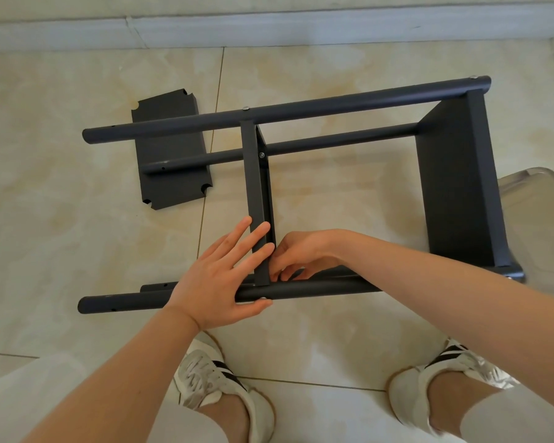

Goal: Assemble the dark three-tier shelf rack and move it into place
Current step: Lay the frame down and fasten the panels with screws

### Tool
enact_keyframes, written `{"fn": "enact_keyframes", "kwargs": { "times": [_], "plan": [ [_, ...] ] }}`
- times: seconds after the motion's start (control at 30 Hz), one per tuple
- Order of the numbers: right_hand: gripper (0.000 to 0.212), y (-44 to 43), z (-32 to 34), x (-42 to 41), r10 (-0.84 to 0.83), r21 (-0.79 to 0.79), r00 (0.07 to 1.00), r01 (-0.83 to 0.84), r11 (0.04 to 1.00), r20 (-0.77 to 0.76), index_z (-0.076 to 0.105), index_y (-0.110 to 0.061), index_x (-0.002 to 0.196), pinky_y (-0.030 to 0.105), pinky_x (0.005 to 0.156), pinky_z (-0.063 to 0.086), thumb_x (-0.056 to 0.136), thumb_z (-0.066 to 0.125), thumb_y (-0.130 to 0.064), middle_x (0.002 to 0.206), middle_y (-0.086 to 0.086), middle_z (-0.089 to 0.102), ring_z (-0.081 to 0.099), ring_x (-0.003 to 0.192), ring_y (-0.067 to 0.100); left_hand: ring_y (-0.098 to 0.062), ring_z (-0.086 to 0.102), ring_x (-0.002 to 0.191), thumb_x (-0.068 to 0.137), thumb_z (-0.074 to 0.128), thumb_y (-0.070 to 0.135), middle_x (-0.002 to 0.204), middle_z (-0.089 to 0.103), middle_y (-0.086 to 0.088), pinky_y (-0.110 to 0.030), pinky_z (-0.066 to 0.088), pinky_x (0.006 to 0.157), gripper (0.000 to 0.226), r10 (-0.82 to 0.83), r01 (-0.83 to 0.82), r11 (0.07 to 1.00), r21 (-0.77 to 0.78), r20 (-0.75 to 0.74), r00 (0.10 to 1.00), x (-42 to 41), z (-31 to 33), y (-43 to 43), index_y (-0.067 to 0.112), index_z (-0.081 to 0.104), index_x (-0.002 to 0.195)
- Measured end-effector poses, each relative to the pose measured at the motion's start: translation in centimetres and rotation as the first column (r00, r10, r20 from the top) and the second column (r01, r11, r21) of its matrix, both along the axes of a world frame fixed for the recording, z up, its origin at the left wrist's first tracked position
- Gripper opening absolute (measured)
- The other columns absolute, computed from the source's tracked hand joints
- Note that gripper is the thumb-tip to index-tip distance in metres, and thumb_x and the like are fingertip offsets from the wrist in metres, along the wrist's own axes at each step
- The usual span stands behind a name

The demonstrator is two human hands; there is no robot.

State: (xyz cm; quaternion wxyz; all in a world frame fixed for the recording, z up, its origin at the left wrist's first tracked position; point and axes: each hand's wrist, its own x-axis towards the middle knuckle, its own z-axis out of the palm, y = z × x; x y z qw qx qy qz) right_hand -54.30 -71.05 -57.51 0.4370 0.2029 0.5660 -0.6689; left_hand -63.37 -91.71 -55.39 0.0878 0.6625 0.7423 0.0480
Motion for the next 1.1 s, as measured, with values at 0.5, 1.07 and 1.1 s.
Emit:
{"fn": "enact_keyframes", "kwargs": {
  "times": [0.5, 1.07, 1.1],
  "plan": [
    [0.010, 0.08, 0.13, -0.21, -0.012, -0.032, 1.000, 0.012, 0.999, -0.005, 0.076, -0.014, 0.094, 0.032, 0.084, 0.057, 0.090, 0.068, -0.020, 0.096, 0.005, 0.074, 0.070, 0.085, 0.014, -0.026, 0.005, 0.156, 0.091, 0.044, 0.071, 0.169, 0.015, -0.002, -0.047, 0.023, 0.118, 0.081, 0.001, -0.001, 1.000, 0.007, 0.006, 1.000, 0.10, 0.39, 0.12, 0.023, 0.031, 0.155],
    [0.007, 0.51, 0.42, -0.46, 0.021, 0.035, 1.000, -0.021, 0.999, 0.005, 0.077, -0.017, 0.088, 0.029, 0.080, 0.055, 0.089, 0.070, -0.019, 0.090, 0.000, 0.075, 0.069, 0.084, 0.012, -0.026, 0.005, 0.156, 0.091, 0.047, 0.071, 0.169, 0.014, -0.001, -0.046, 0.026, 0.118, 0.081, 0.004, -0.004, 1.000, 0.007, 0.017, 1.000, 0.11, 0.45, 0.22, 0.023, 0.032, 0.154],
    [0.007, 0.45, 0.40, -0.46, 0.022, 0.043, 1.000, -0.022, 0.999, 0.004, 0.076, -0.017, 0.087, 0.029, 0.079, 0.055, 0.089, 0.070, -0.019, 0.089, 0.000, 0.075, 0.069, 0.084, 0.013, -0.026, 0.006, 0.156, 0.091, 0.046, 0.071, 0.169, 0.015, -0.001, -0.046, 0.026, 0.118, 0.081, 0.003, -0.004, 1.000, 0.006, 0.017, 1.000, 0.14, 0.46, 0.24, 0.023, 0.032, 0.154]
  ]
}}
